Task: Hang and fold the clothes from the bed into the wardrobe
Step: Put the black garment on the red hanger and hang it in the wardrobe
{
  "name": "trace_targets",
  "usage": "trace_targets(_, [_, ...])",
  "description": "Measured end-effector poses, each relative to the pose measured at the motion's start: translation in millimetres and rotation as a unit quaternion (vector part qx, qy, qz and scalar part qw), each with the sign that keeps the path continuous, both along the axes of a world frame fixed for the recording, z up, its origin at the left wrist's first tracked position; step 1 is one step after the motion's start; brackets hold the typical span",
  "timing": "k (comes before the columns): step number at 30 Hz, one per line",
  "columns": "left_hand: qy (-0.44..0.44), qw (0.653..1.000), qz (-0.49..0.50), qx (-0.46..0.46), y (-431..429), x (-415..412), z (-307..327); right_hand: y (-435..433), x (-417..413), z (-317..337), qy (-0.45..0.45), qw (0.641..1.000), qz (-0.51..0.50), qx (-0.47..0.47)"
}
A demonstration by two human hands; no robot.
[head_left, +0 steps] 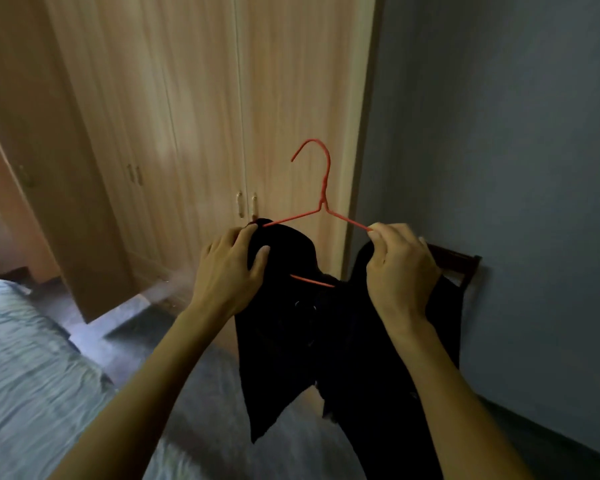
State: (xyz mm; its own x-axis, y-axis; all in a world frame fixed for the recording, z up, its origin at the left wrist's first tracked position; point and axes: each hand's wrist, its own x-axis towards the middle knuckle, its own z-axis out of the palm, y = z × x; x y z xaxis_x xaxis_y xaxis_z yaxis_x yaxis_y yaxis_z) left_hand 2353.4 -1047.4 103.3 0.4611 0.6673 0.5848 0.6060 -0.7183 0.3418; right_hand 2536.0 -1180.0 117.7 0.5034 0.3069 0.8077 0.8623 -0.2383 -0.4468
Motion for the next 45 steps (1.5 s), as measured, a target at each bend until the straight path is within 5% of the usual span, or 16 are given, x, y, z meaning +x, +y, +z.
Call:
trace_targets(22, [-0.031, 0.980, 0.198, 0.000, 335, 10, -7, 418, 47, 14, -0.026, 0.967, 0.233, -0.103])
trace_targets(45, [0.073, 0.879, 0.470, 0.025, 678, -130, -2, 871, -109, 3, 0.003, 0.895, 0.440, -0.077])
